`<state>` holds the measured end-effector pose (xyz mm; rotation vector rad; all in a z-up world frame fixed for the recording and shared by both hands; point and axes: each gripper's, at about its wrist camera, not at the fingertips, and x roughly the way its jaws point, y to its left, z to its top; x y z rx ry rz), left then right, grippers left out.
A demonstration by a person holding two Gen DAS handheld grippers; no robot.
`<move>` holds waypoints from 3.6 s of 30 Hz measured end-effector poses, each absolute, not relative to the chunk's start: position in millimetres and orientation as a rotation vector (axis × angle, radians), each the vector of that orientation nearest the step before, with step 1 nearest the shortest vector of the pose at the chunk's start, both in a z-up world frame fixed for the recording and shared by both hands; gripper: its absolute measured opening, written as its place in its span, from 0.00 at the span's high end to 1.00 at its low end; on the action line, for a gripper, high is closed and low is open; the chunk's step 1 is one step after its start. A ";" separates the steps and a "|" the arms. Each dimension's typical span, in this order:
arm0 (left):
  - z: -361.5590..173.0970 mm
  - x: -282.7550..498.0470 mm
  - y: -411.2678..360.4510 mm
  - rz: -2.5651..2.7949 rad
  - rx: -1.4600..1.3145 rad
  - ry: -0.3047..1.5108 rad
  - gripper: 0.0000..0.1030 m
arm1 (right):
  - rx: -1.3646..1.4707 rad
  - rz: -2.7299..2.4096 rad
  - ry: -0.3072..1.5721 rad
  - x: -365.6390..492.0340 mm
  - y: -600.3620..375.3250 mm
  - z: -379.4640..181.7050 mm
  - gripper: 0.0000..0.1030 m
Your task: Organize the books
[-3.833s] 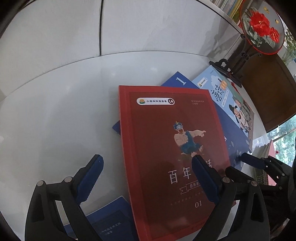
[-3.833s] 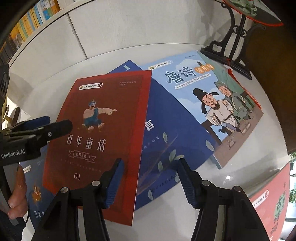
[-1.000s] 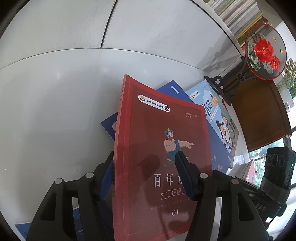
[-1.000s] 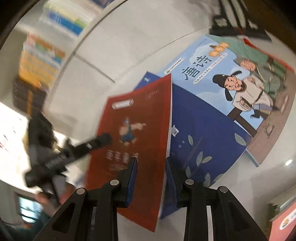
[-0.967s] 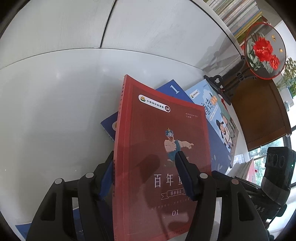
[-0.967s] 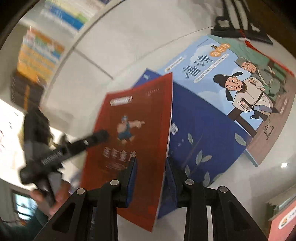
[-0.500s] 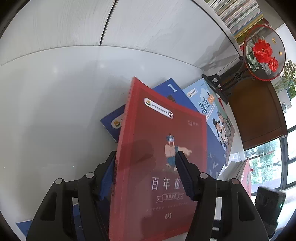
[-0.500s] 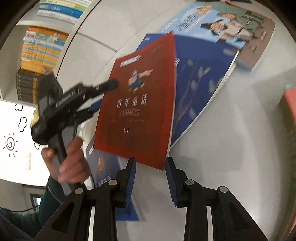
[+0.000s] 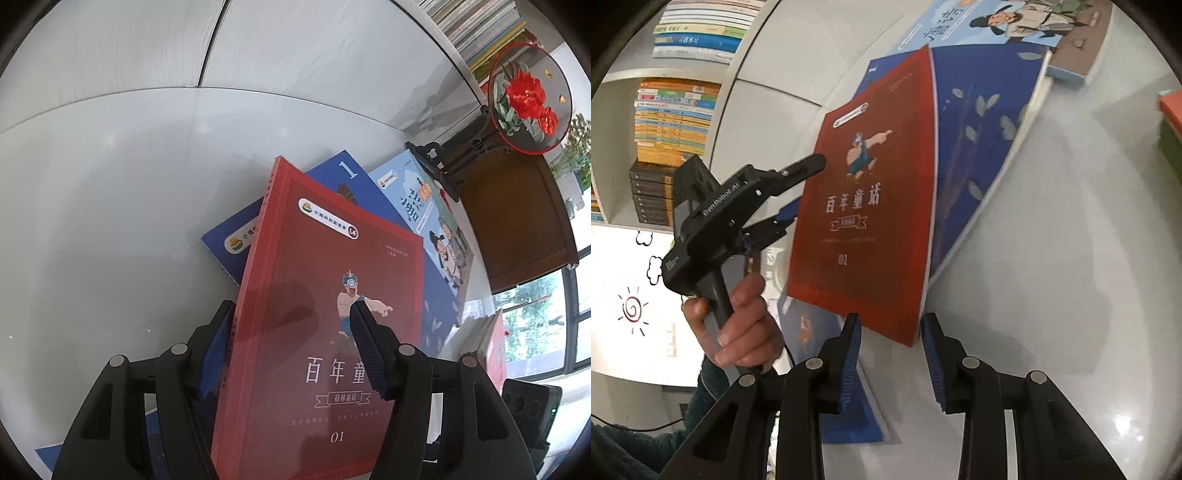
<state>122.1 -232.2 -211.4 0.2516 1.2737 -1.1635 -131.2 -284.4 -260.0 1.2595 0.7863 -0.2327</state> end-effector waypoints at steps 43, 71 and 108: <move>-204.7 132.5 -231.5 -1.109 0.235 1.199 0.36 | 0.712 -0.313 0.900 -85.0 -313.8 -233.2 0.65; -181.1 110.9 -225.2 -1.185 0.167 1.162 0.36 | 0.300 -0.445 0.867 -56.1 -272.1 -187.0 0.81; -169.8 68.9 -217.1 -1.240 0.246 1.064 0.47 | 0.401 -0.409 0.779 -79.2 -279.3 -158.9 0.78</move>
